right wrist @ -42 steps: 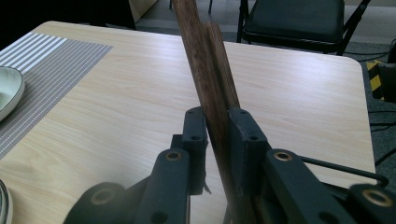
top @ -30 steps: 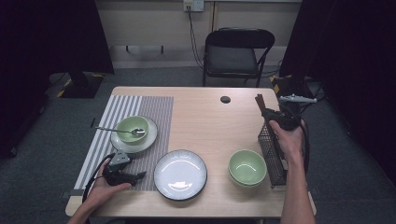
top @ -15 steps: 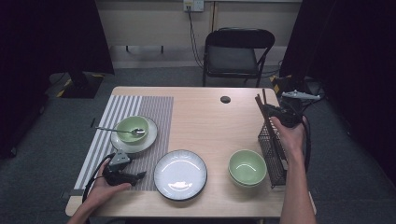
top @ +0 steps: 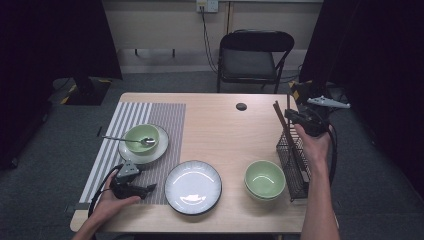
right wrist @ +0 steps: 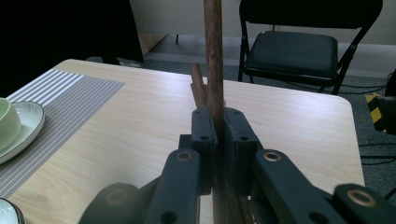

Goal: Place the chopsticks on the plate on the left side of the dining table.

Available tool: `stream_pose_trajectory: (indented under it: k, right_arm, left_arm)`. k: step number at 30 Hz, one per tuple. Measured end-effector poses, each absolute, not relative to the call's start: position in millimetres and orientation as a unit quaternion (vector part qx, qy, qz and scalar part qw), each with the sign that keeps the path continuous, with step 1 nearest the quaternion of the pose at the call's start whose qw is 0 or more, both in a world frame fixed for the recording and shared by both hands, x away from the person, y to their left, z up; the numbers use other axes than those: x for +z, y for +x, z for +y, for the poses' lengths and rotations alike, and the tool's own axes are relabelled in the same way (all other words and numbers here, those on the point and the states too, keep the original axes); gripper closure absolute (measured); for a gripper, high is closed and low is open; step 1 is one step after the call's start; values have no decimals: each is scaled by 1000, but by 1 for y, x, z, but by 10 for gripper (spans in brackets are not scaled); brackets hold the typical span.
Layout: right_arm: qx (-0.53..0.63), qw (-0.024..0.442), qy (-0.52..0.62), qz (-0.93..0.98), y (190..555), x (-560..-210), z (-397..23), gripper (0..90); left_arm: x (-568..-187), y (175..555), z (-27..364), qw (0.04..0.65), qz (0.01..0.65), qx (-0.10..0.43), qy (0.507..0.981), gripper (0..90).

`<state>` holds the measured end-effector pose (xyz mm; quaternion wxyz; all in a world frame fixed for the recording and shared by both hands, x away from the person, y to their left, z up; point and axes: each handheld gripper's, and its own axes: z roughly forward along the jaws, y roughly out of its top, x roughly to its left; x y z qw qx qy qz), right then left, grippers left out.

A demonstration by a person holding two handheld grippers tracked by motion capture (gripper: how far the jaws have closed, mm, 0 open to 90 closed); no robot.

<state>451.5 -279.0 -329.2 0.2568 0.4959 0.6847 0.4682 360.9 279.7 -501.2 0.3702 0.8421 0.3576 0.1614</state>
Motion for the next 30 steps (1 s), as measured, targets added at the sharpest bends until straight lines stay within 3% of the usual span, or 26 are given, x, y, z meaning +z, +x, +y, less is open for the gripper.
stream_pose_trajectory:
  k: [30]
  right_arm:
    - [517, 280, 437, 680, 446, -289, -273, 847]
  left_arm:
    - [-501, 361, 280, 370, 357, 162, 842, 160]
